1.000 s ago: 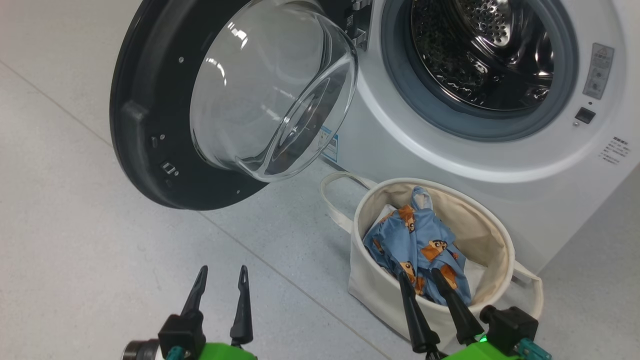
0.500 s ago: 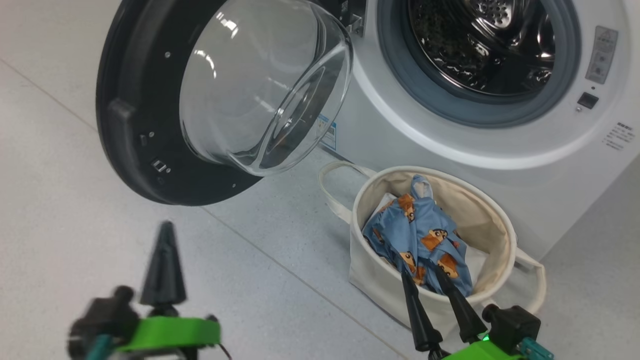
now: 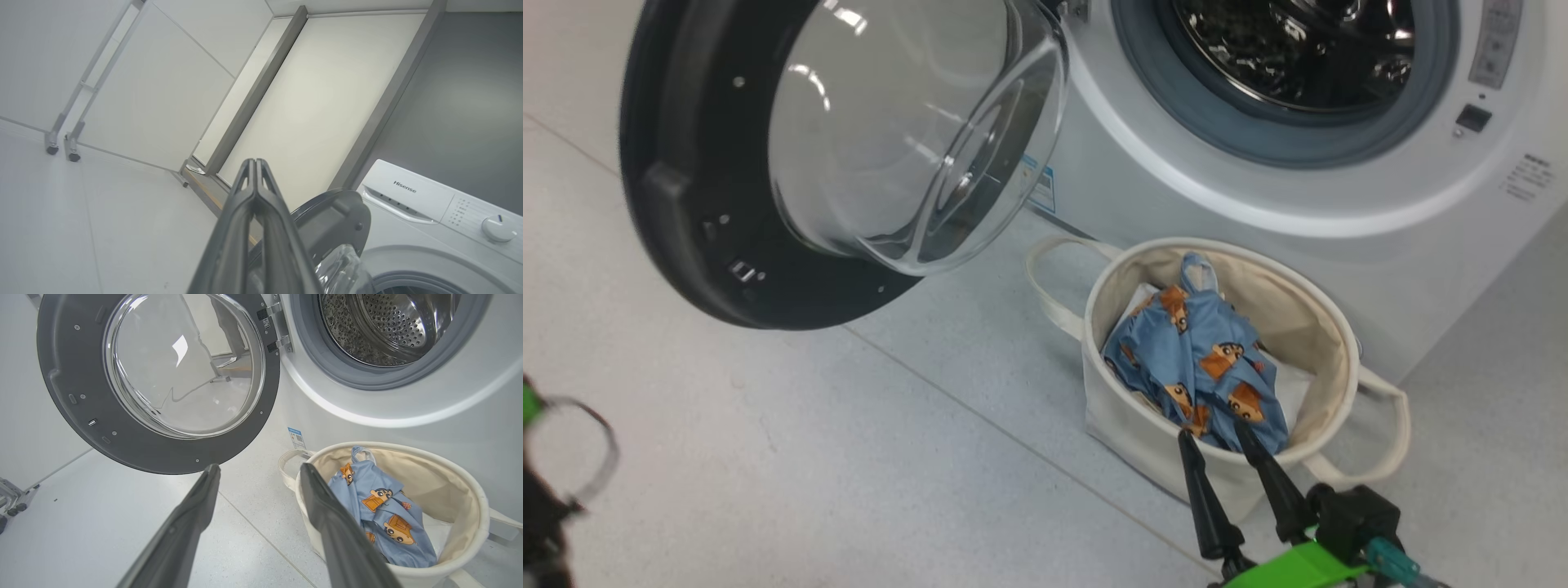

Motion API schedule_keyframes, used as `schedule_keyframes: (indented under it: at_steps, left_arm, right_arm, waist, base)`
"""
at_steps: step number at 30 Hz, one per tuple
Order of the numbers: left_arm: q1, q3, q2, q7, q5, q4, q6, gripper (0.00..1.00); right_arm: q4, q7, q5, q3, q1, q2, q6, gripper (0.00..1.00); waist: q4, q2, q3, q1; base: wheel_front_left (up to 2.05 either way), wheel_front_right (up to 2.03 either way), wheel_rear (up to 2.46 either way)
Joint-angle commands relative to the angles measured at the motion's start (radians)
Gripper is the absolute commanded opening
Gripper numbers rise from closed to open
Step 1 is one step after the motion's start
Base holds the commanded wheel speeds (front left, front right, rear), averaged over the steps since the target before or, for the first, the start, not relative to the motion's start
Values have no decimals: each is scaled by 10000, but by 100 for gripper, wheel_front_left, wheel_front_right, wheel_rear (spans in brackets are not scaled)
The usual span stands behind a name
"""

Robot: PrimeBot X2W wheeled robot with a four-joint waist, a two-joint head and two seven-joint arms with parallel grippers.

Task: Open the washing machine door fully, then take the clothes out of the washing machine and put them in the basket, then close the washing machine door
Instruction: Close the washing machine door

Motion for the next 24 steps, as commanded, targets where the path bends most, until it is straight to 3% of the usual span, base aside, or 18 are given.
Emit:
schedule_keyframes:
  at_steps: [1,5,9,12,15,19,24]
  left_arm:
    - [-895,442,616,338,-633,-176,-306,0]
    - [-2487,891,1441,2500,-3762,1026,-724,0]
    - [-3745,1141,2648,4440,-5559,2494,-801,0]
    - [-4466,1374,3476,5061,-5979,3667,-663,0]
    - [-5290,2008,4053,4587,-6127,4875,-293,0]
    - [-5984,2059,4480,4738,-6261,6066,-109,0]
    - [-6260,1440,4649,6201,-6479,6962,-72,0]
  right_arm:
    - [-289,-124,-185,225,-503,-50,8,100]
    - [-430,-124,-487,-245,-670,-50,8,100]
    - [-452,-124,-848,-263,-813,-91,8,100]
    - [-472,-124,-912,-175,-962,-170,8,100]
    - [-501,-124,-917,-162,-1089,-250,8,100]
    - [-534,-124,-919,-75,-1232,-300,8,100]
    - [-558,-124,-896,-18,-1351,-335,8,100]
  waist:
    - [-168,0,232,0]
    - [-401,0,647,0]
    - [-680,0,1063,0]
    - [-942,0,1329,0]
    - [-1164,0,1566,0]
    - [-1484,0,1780,0]
    - [-1799,0,1906,0]
  base:
    - [0,0,0]
    - [0,0,0]
    - [0,0,0]
    - [0,0,0]
    - [0,0,0]
    - [0,0,0]
    - [0,0,0]
